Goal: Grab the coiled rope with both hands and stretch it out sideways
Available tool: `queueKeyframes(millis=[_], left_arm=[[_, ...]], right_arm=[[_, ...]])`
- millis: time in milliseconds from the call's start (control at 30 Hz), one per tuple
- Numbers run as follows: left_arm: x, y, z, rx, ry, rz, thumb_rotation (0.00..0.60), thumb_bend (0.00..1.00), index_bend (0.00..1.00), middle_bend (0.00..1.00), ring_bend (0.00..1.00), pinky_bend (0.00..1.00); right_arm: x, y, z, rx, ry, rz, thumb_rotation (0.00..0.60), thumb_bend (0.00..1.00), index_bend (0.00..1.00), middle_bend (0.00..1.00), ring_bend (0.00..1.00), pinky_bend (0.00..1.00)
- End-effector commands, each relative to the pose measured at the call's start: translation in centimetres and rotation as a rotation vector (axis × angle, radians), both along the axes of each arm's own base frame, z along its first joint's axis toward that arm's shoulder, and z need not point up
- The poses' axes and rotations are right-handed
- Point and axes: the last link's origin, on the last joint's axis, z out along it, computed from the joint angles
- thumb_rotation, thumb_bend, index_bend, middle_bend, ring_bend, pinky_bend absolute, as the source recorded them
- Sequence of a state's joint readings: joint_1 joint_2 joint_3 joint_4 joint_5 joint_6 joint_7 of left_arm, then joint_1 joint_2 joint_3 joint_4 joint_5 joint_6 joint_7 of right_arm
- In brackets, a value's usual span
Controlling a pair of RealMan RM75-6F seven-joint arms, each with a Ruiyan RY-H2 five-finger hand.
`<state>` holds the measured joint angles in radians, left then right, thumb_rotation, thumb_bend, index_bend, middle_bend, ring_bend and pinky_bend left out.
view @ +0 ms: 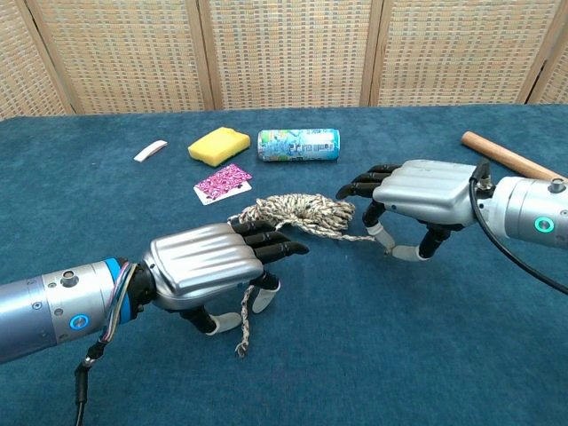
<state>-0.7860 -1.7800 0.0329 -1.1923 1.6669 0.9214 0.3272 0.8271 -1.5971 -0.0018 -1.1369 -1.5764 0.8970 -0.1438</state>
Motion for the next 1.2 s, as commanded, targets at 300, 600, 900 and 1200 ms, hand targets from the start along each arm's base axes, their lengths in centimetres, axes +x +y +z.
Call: queueKeyframes(millis=[300,600,900,1200], left_arm=[[0.1,0.0,-0.2,-0.001,-0.003,0.004,0.6,0.4,0.52,0.0,0.0,0.0],[0.1,0.0,-0.3,0.001,-0.002,0.01,0.6,0.4,0.57,0.0,0.0,0.0],[0.4,0.0,-0.3,0.001,-0.004,0.01,0.6,0.46,0.6,0.0,0.0,0.0],[-0.7,1.2,2.4,0.061,-0.041,0.044,0.6,0.47,0.65,0.0,0.0,0.0]], right_arm=[[0.0,0.0,0.0,-0.001,0.002,0.0,0.6,0.51,0.63,0.06,0.0,0.0],[0.1,0.1,0.0,-0.002,-0.001,0.001,0.6,0.52,0.63,0.06,0.0,0.0],[0.0,0.1,0.3,-0.006,0.001,0.0,0.6,0.51,0.63,0.06,0.0,0.0],[-0.3,-0.1,1.0,-0.036,-0.011,0.001,0.6,0.51,0.63,0.06,0.0,0.0]])
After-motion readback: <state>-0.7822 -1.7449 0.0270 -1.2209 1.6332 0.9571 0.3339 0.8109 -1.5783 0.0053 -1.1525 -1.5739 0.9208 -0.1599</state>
